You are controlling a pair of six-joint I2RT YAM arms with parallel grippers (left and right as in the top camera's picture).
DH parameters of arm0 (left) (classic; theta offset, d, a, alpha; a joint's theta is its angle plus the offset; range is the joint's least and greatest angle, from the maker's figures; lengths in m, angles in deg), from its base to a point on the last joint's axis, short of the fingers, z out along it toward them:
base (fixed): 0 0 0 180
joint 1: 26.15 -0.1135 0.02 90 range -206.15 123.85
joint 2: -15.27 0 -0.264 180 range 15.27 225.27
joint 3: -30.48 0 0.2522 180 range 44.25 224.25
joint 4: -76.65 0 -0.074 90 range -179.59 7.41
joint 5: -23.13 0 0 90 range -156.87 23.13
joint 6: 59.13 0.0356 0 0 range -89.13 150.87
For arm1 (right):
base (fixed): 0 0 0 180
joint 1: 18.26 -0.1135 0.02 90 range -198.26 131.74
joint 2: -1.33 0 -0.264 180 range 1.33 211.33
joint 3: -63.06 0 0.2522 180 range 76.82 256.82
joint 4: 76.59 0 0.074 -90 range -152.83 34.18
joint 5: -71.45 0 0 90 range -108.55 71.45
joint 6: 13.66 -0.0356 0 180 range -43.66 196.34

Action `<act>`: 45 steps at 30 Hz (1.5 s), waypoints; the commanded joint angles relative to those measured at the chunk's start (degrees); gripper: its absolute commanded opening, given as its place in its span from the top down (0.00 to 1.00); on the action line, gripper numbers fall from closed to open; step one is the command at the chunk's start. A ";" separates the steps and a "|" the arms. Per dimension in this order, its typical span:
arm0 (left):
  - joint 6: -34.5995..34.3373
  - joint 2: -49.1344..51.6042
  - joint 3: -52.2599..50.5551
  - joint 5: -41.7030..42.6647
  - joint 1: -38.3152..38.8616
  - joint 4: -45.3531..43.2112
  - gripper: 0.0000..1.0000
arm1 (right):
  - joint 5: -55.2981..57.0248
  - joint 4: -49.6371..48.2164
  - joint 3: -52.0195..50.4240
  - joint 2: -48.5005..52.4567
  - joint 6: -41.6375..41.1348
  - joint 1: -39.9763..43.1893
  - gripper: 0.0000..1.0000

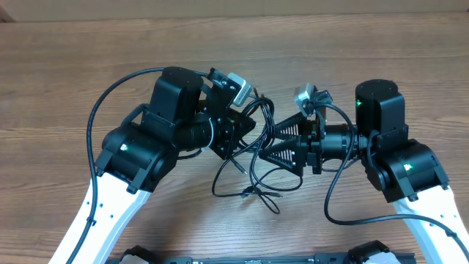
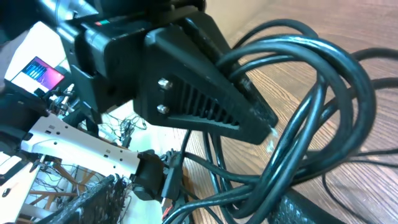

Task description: Untangle cables

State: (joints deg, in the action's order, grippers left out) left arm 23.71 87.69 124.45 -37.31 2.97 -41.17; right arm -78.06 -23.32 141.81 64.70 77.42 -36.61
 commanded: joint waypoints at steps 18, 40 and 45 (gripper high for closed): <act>-1.84 -0.85 0.59 7.89 -0.17 -1.01 0.96 | -2.64 -3.41 1.38 0.17 0.50 0.04 0.32; -20.04 -0.85 0.59 -15.87 -0.28 2.82 0.96 | -6.67 -6.64 1.38 0.17 0.74 0.04 0.96; -31.34 -0.85 0.59 -25.97 -0.31 6.21 0.96 | -6.64 -6.80 1.38 0.17 0.96 0.04 0.96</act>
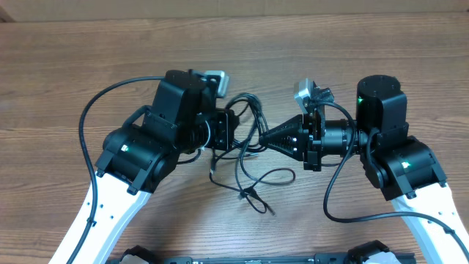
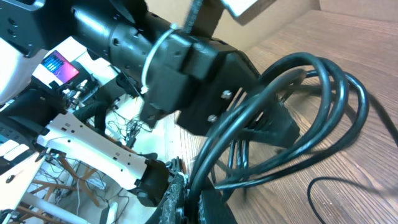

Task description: Untangle cables

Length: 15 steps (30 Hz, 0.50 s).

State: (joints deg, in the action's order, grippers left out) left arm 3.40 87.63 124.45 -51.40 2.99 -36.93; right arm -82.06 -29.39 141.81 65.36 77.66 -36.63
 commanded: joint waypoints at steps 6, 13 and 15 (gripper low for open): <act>-27.19 -0.79 0.59 -18.84 -1.31 7.10 0.96 | -2.58 -0.63 1.38 -0.48 2.01 0.07 0.96; -16.85 -0.83 0.59 -17.18 -1.49 6.19 0.96 | 7.78 1.90 1.36 -0.46 0.09 0.07 0.69; -13.25 -0.83 0.59 -16.39 -1.49 6.19 0.96 | 12.83 3.19 1.36 -0.46 -2.73 0.07 0.57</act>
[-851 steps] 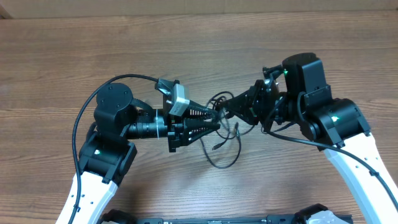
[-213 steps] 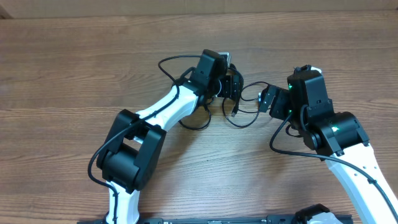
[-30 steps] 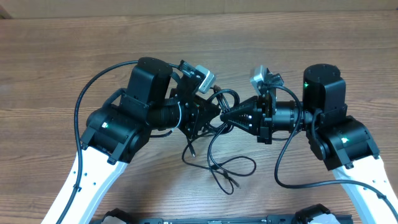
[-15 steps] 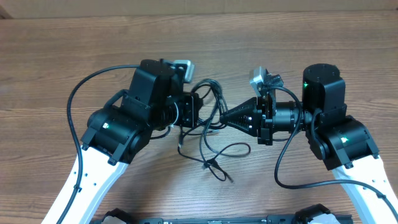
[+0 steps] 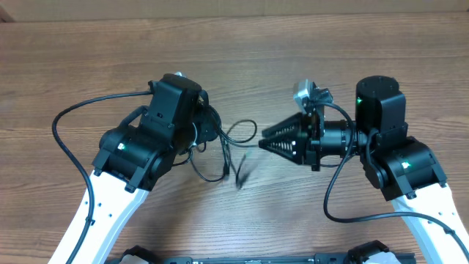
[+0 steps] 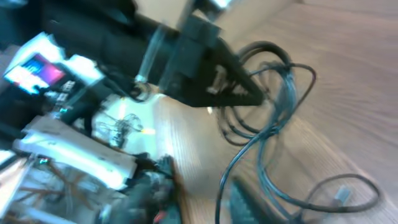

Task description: Untangle cables

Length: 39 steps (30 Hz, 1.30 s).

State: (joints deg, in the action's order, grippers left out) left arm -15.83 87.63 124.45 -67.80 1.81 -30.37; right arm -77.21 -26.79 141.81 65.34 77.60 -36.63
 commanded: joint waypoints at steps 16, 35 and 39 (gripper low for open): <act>41.75 -0.83 0.59 28.48 -0.17 -5.86 0.96 | 22.60 4.11 1.36 0.33 -6.23 0.07 0.21; 41.72 -0.81 0.59 30.58 -0.20 -8.50 0.96 | 24.11 6.21 1.36 4.81 -7.50 0.07 0.24; 36.57 -0.81 0.59 23.41 -0.20 -8.28 0.96 | 22.95 6.91 1.36 4.81 -7.48 0.07 0.25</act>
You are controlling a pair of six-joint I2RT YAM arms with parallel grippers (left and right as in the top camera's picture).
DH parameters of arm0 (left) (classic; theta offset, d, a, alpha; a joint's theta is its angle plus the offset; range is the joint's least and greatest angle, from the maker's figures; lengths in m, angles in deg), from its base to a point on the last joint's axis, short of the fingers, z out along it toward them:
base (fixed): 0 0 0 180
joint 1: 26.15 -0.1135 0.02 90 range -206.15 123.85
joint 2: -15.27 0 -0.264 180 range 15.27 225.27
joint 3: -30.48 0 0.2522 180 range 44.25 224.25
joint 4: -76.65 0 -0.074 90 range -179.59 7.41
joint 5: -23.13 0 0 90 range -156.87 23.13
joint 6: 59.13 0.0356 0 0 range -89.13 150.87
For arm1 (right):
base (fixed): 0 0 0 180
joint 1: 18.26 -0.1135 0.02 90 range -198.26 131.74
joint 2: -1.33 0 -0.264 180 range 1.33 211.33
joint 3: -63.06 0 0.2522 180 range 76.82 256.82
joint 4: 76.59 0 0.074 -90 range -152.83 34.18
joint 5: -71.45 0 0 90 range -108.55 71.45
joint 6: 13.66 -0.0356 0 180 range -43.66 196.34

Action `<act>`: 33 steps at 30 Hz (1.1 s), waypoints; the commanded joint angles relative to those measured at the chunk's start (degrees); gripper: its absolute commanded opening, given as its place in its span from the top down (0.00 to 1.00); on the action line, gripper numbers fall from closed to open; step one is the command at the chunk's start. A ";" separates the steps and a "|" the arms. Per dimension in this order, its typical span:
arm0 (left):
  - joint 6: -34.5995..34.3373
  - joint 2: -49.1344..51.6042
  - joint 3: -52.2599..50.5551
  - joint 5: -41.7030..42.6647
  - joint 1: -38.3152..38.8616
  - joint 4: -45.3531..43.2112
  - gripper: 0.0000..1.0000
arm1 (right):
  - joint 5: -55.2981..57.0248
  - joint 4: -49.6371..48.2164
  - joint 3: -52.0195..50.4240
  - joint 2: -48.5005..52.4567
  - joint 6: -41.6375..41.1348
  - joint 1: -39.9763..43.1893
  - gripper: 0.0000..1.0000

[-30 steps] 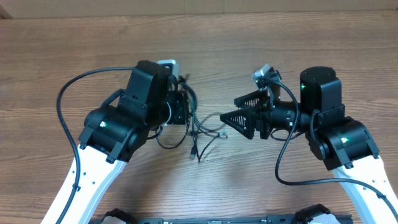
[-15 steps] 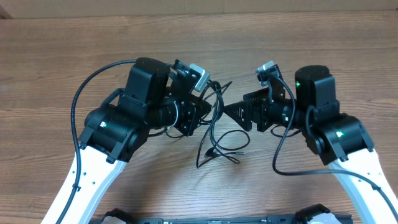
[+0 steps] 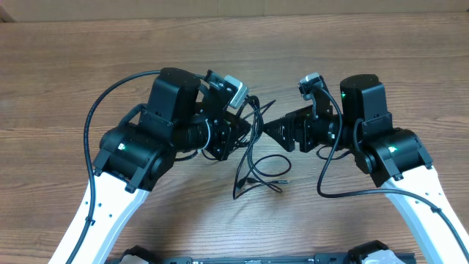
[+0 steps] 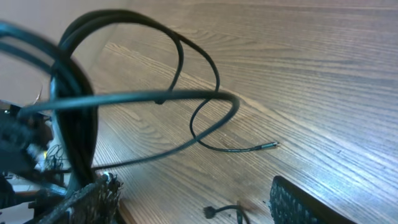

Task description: Untangle cables

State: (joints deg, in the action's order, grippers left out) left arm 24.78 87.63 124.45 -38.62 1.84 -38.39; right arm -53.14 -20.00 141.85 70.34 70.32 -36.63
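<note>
A bundle of black cables (image 3: 250, 150) hangs from my left gripper (image 3: 240, 126), which is shut on it above the table's middle. The loose ends and a plug (image 3: 262, 182) trail on the wood below. My right gripper (image 3: 268, 130) faces the left one across a small gap. In the right wrist view its fingers (image 4: 93, 199) stand wide apart and the right gripper (image 4: 193, 185) holds nothing. Thick raised loops (image 4: 155, 96) cross the upper left, and a thin cable end (image 4: 249, 148) lies on the table beyond.
The wooden table (image 3: 381, 59) runs on all round. Each arm's own supply cable arcs beside it, on the left (image 3: 95, 117) and on the right (image 3: 326, 180). A small black plug (image 4: 214, 212) lies between the right fingers.
My left gripper has come back rightwards from the left with the cables. The bundle now hangs close to the right gripper. The right arm has shifted up and left, its gripper still open.
At first the right gripper stood open around the bundle held by the left. Then it was shut on the loops. Later it was open again, with the left arm and cables drawn off to the left. Now both grippers face each other closely again.
</note>
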 commanded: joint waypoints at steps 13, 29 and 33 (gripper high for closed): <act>-11.67 -0.79 0.59 -6.99 0.52 -0.79 0.96 | -3.02 -0.96 1.31 -0.20 -2.78 0.00 0.26; -11.96 -0.81 0.59 -7.30 5.81 -3.48 0.96 | 1.60 -1.55 1.31 -0.20 -2.75 0.02 0.25; -11.76 -0.81 0.59 -5.27 5.81 -3.67 0.96 | 3.23 -1.57 1.31 -0.20 -2.75 0.02 0.25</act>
State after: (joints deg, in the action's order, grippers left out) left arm 13.22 87.63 124.45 -46.38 7.26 -41.43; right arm -52.99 -21.26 141.85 70.34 67.54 -36.63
